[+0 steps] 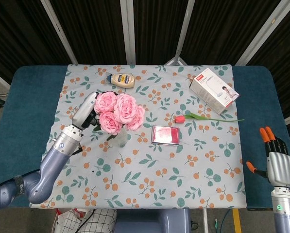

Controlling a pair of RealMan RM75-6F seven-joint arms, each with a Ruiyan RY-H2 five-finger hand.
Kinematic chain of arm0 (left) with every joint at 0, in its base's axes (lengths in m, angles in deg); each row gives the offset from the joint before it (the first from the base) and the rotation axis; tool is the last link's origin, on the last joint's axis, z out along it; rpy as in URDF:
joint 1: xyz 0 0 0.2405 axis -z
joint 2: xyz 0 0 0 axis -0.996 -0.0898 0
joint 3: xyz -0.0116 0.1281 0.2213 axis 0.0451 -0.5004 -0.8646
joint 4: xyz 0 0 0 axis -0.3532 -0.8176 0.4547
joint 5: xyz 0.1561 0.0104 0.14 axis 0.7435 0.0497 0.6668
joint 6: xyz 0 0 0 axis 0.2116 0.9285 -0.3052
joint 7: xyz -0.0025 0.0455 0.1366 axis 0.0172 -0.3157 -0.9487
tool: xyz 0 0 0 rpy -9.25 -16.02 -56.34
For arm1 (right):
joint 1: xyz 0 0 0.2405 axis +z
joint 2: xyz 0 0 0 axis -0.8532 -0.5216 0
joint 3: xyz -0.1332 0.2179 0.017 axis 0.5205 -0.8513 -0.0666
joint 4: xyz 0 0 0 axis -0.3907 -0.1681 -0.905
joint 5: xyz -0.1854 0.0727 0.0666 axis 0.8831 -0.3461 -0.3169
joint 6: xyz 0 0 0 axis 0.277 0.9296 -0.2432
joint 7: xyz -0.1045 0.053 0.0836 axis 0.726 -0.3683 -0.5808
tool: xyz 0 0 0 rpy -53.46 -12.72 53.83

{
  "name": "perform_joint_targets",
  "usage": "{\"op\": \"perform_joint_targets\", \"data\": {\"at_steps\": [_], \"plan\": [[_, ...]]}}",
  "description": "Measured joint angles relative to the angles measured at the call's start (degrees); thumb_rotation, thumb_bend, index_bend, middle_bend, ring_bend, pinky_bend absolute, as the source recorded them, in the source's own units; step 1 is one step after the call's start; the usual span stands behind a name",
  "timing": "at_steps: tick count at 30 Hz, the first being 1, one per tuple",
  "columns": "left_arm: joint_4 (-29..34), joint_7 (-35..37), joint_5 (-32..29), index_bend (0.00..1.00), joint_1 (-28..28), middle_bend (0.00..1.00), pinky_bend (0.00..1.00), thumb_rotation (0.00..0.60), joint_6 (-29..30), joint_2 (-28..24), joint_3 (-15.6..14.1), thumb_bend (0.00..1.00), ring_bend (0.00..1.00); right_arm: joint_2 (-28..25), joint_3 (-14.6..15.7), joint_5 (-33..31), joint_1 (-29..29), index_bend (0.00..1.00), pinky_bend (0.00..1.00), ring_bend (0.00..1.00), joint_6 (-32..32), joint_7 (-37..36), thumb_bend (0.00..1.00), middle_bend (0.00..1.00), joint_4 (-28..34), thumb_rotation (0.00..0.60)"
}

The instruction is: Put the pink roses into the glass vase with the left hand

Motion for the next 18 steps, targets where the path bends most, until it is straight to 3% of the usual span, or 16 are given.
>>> {"op": "perform_joint_targets", "data": {"at_steps": [13,18], "plan": [[-3.93,7.05,3.14,0.16,-1.46,0.11,0.21,0.6,-7.05,-2.33,-2.93,0.21,0.04,-0.37,-0.2,-0.46,-0.23,0.02,0.1,0.09,0.04,-0.65,0.21,0.02,0.45,0.6],[-4.23,9.29,4.86,0.02,-2.01,0.03,0.13,0.6,-9.03,-4.64,-3.83,0.18,0.0,-0.44,-0.31,-0.4,-0.25,0.02,0.1,0.09,0.18,-1.03,0.21,0.02,0.58,0.6]]}}
